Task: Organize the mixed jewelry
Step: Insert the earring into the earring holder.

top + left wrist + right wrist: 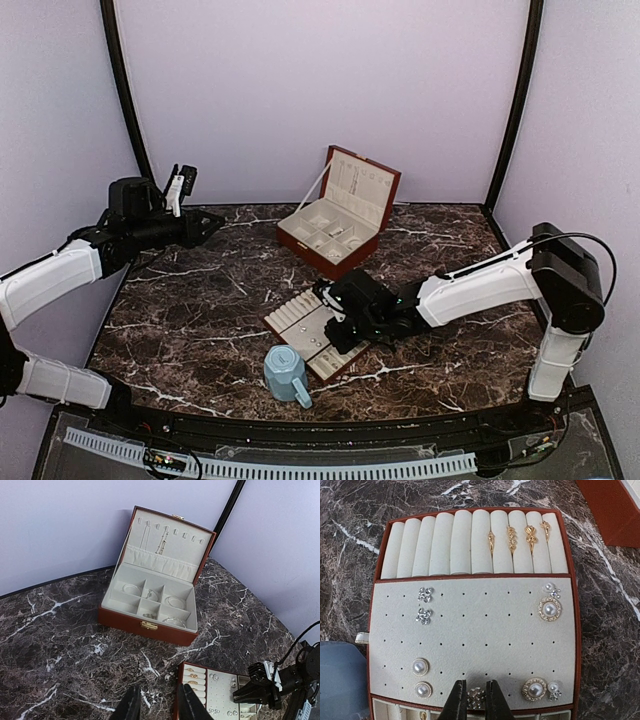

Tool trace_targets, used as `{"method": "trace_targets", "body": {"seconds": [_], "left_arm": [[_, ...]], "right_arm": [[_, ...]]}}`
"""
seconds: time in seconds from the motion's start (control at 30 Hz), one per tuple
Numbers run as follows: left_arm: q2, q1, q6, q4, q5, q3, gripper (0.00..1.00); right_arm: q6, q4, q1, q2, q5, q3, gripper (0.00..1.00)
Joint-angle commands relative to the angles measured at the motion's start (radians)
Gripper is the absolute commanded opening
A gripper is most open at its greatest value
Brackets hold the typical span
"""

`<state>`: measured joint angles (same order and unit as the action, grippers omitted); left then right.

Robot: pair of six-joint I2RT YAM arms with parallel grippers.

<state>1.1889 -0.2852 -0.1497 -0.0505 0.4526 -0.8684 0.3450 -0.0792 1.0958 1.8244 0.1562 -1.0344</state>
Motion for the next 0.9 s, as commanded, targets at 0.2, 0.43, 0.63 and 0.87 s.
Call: {"method": "trace_targets", "body": {"seconds": [0.2, 0.43, 0.63, 0.87], "left_arm": [[-0.037, 0.004, 0.018, 0.019, -0.004, 0.009, 0.29], [-0.038, 0.004, 0.02, 0.021, -0.004, 0.009, 0.29], [-0.041, 0.004, 0.024, 0.02, -0.003, 0.009, 0.29], [-0.041, 0.004, 0.027, 0.024, -0.003, 0.012, 0.29]], "right_arm": [[-0.024, -0.022, 0.03, 0.037, 0.041, -0.038, 0.09], [-0.019, -0.035, 0.042, 0.051, 0.049, -0.035, 0.1], [-0.005, -0.037, 0.045, 0.039, 0.051, -0.034, 0.14], [0.005, -0.032, 0.044, 0.019, 0.04, -0.038, 0.21]]}}
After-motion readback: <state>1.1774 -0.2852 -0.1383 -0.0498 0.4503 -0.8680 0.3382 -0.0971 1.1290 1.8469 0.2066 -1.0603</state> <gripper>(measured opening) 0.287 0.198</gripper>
